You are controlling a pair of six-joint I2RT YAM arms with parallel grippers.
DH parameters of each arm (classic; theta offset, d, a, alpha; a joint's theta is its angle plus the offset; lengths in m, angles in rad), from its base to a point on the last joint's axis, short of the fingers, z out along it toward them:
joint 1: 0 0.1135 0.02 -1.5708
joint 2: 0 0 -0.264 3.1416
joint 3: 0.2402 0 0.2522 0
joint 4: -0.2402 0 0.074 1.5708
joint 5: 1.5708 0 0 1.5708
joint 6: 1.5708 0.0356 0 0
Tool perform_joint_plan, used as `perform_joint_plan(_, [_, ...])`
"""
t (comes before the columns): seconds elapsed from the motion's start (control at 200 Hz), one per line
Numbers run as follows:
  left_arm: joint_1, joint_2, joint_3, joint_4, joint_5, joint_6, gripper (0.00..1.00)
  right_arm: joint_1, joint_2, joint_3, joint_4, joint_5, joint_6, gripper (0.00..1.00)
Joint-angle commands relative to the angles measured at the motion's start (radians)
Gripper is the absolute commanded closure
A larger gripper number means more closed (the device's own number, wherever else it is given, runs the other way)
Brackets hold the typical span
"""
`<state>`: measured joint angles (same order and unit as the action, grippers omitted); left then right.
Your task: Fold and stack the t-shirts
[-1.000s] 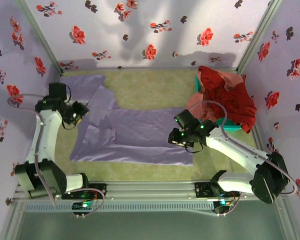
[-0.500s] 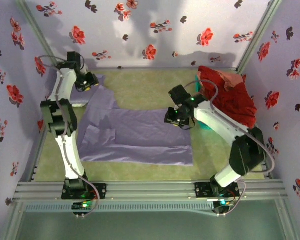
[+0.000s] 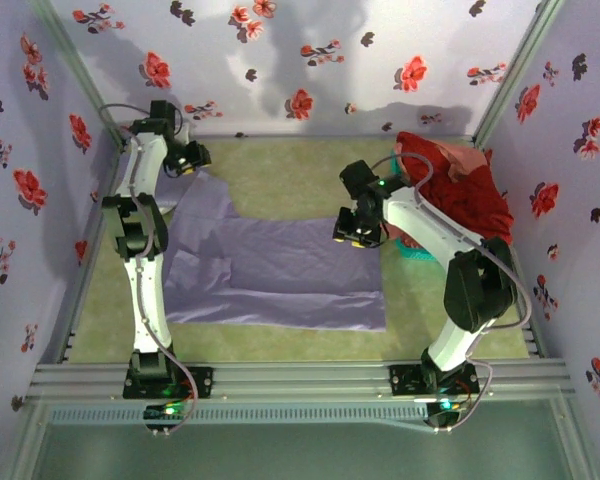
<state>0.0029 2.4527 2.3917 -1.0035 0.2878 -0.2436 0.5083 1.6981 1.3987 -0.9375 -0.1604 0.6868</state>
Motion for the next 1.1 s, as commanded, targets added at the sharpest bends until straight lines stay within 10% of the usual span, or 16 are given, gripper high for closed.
perform_joint_plan(0.0, [-0.01,0.015,-0.022,-0.001,0.028,0.039,0.55,-0.018,0.003,0.021,-0.069,-0.001,-0.034,0.6])
perform_joint_plan(0.21, [-0.026,0.007,-0.066,-0.017,0.017,0.061,0.65,-0.026,0.003,0.034,-0.082,0.001,-0.04,0.6])
perform_joint_plan(0.465, [-0.03,-0.029,-0.092,0.0,-0.04,0.057,1.0,-0.027,-0.036,0.002,-0.061,0.013,-0.018,0.6])
perform_joint_plan(0.77, [-0.072,-0.082,-0.133,0.012,-0.213,0.166,0.66,-0.026,-0.086,-0.046,-0.055,0.02,0.0,0.6])
perform_joint_plan(1.095, [-0.12,-0.071,-0.201,0.055,-0.335,0.195,0.67,-0.026,-0.084,-0.045,-0.063,0.022,-0.002,0.6])
